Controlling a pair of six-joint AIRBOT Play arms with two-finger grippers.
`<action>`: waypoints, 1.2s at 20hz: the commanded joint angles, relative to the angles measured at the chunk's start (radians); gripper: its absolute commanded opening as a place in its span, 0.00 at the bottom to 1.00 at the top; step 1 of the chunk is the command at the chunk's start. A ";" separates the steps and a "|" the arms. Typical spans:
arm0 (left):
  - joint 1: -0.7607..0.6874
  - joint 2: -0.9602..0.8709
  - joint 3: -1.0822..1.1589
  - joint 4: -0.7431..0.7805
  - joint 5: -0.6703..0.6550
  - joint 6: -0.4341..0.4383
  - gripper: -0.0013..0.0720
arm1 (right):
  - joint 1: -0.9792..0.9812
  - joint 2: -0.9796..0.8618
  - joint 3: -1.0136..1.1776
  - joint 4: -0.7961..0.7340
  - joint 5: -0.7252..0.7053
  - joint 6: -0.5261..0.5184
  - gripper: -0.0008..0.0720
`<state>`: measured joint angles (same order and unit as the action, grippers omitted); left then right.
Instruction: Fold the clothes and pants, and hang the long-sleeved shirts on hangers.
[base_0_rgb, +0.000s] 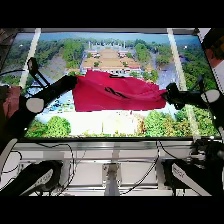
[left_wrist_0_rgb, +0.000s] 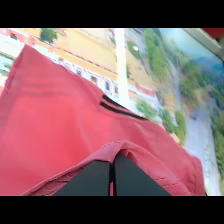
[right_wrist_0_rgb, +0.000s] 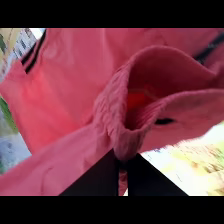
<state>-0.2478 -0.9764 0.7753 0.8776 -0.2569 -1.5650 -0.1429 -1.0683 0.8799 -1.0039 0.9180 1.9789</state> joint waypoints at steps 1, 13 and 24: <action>-0.001 -0.122 0.020 -0.041 0.145 0.001 0.03 | 0.000 -0.212 0.152 0.094 -0.056 -0.002 0.03; -0.009 -0.506 0.304 -0.014 0.549 0.001 0.78 | 0.065 -0.412 0.304 0.266 -0.642 -0.034 0.72; 0.005 -0.055 0.332 0.240 -0.009 0.083 0.78 | -0.369 -0.588 0.514 0.194 0.545 -0.641 0.91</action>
<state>-0.2386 -1.1587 1.1034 1.0847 -0.0780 -1.5425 -0.4370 -1.5829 1.3460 -0.8326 1.1522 1.4788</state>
